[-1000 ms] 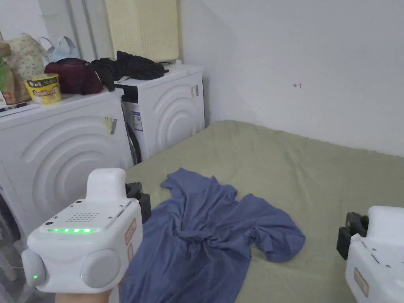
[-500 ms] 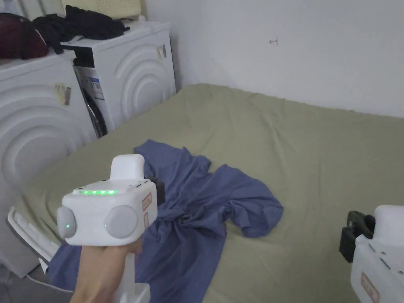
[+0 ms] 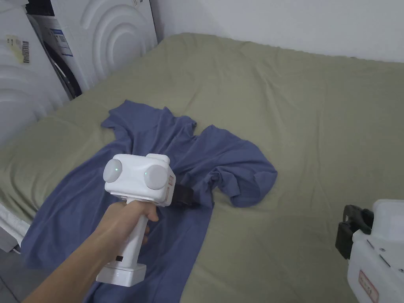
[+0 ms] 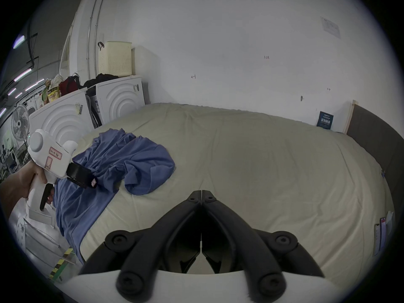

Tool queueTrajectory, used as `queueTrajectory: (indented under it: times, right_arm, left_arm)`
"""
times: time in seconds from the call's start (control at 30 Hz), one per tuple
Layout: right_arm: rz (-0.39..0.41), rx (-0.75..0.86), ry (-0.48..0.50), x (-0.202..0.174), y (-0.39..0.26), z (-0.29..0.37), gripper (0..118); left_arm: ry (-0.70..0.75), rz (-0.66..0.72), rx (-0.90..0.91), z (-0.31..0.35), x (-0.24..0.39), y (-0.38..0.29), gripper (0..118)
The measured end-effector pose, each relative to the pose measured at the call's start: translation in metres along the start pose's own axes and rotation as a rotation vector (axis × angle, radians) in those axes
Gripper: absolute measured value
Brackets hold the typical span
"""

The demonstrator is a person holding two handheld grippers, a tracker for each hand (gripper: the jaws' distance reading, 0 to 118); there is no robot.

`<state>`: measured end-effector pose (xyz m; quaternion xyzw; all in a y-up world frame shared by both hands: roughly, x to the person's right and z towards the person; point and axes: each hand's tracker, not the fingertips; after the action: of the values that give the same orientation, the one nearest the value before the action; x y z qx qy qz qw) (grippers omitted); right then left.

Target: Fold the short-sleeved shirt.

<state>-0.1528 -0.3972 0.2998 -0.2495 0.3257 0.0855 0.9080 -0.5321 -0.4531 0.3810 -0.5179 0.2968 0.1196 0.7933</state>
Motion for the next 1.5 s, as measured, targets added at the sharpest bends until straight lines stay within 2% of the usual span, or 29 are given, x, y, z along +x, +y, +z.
queueTrajectory:
  times: [0.2,0.23,0.27,0.3,0.33,0.37,0.4,0.43,0.57,0.73,0.93,1.17,1.37,1.5]
  right_arm:
    - [0.005,-0.036,0.008,-0.001,-0.011,-0.002,0]
    - [0.005,-0.039,0.01,0.0,-0.012,0.0,0]
    - [0.005,-0.041,0.01,0.002,-0.013,0.004,0]
    - [0.006,-0.042,0.013,0.005,-0.014,0.007,0]
    - [0.007,-0.046,0.015,0.007,-0.014,0.011,0]
    - [0.006,-0.048,0.013,0.01,-0.015,0.016,0]
    - [0.003,-0.047,0.01,0.014,-0.016,0.022,0]
    - [-0.001,-0.046,0.005,0.017,-0.016,0.028,0]
    - [-0.028,-0.022,-0.047,0.039,-0.017,0.064,0]
    - [-0.07,0.0,-0.114,0.075,-0.016,0.107,0]
    - [-0.065,0.007,-0.243,0.132,-0.018,0.158,0]
    - [-0.089,0.017,-0.38,0.194,-0.028,0.204,0]
    - [-0.143,-0.013,-0.445,0.234,-0.049,0.213,0]
    - [-0.176,-0.039,-0.465,0.252,-0.061,0.21,0]
  left_arm:
    - [-0.091,0.06,-0.085,-0.034,-0.002,-0.008,113]
    - [-0.082,0.067,-0.075,-0.03,-0.003,-0.007,107]
    - [-0.081,0.063,-0.07,-0.02,-0.002,-0.005,82]
    - [-0.13,0.052,-0.014,-0.009,-0.002,-0.005,33]
    - [-0.111,0.052,0.018,0.001,0.001,-0.002,8]
    - [-0.064,0.033,0.024,0.008,0.004,-0.001,8]
    - [-0.082,0.001,0.072,0.011,0.005,0.0,8]
    - [-0.062,0.005,0.016,0.012,0.005,-0.001,8]
    - [-0.111,0.043,0.003,0.026,0.02,-0.007,8]
    - [-0.216,0.036,0.107,0.06,0.065,0.008,8]
    - [-0.349,-0.071,0.183,0.096,0.178,0.029,8]
    - [-0.535,-0.266,0.219,0.143,0.358,0.034,8]
    - [-0.708,-0.454,0.165,0.172,0.495,-0.007,8]
    - [-0.731,-0.557,0.079,0.157,0.55,-0.05,8]
